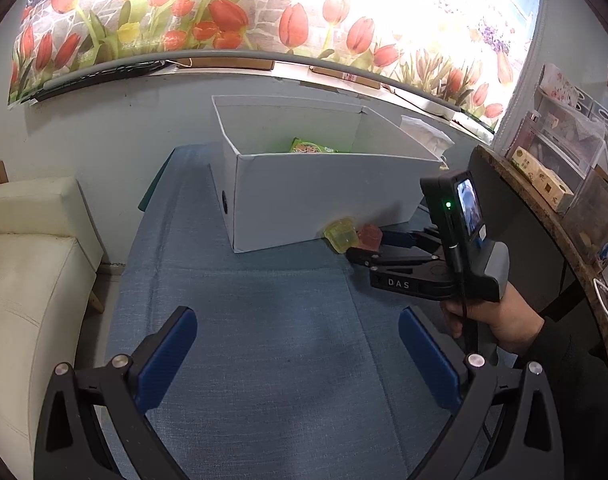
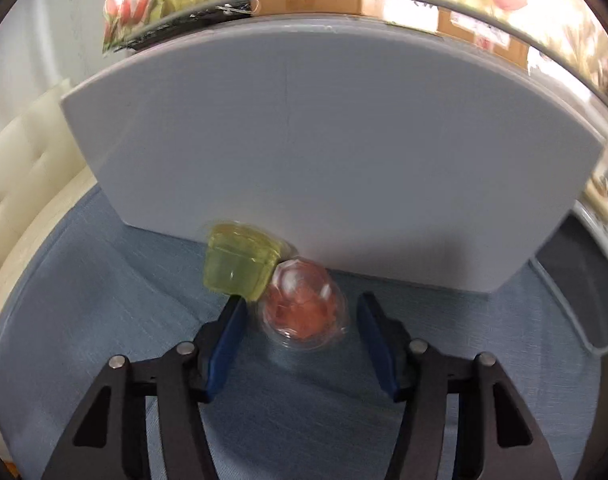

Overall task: Organize snacks
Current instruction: 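Grasp the last red jelly cup with the right gripper, then grasp the yellow-green jelly cup with the left gripper while the right gripper holds its cup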

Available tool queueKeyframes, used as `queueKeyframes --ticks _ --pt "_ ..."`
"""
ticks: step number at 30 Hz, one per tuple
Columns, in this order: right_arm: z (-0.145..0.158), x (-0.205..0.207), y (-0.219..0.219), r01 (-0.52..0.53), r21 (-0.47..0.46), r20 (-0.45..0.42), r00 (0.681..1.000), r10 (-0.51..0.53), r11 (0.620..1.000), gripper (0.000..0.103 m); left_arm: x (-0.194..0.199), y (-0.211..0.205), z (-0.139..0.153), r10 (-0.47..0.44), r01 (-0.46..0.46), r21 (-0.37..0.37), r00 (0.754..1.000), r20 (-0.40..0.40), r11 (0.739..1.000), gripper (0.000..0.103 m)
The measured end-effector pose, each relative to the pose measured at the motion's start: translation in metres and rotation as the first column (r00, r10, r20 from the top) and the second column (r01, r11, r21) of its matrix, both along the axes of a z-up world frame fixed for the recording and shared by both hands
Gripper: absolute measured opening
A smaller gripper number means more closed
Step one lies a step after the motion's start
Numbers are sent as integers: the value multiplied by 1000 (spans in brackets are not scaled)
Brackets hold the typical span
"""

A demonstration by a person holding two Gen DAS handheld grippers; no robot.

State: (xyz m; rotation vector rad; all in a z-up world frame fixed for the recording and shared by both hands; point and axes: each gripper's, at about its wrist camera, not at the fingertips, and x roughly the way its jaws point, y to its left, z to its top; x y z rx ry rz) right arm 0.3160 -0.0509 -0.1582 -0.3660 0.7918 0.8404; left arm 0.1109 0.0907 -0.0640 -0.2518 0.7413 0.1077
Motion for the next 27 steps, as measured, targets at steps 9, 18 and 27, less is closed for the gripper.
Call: queueKeyframes --ticks 9,18,27 --pt "7 -16 -13 -43 53 -39 998 45 998 46 11 -2 -13 10 -11 -50 999 -32 999 103" --pt "26 -65 -85 -17 77 -25 999 19 997 46 77 -8 -43 85 -98 -121 990 -109 988 103" --pt "55 -101 -143 34 191 -27 999 -29 981 46 156 -36 -73 200 -207 -25 965 -168 978 103"
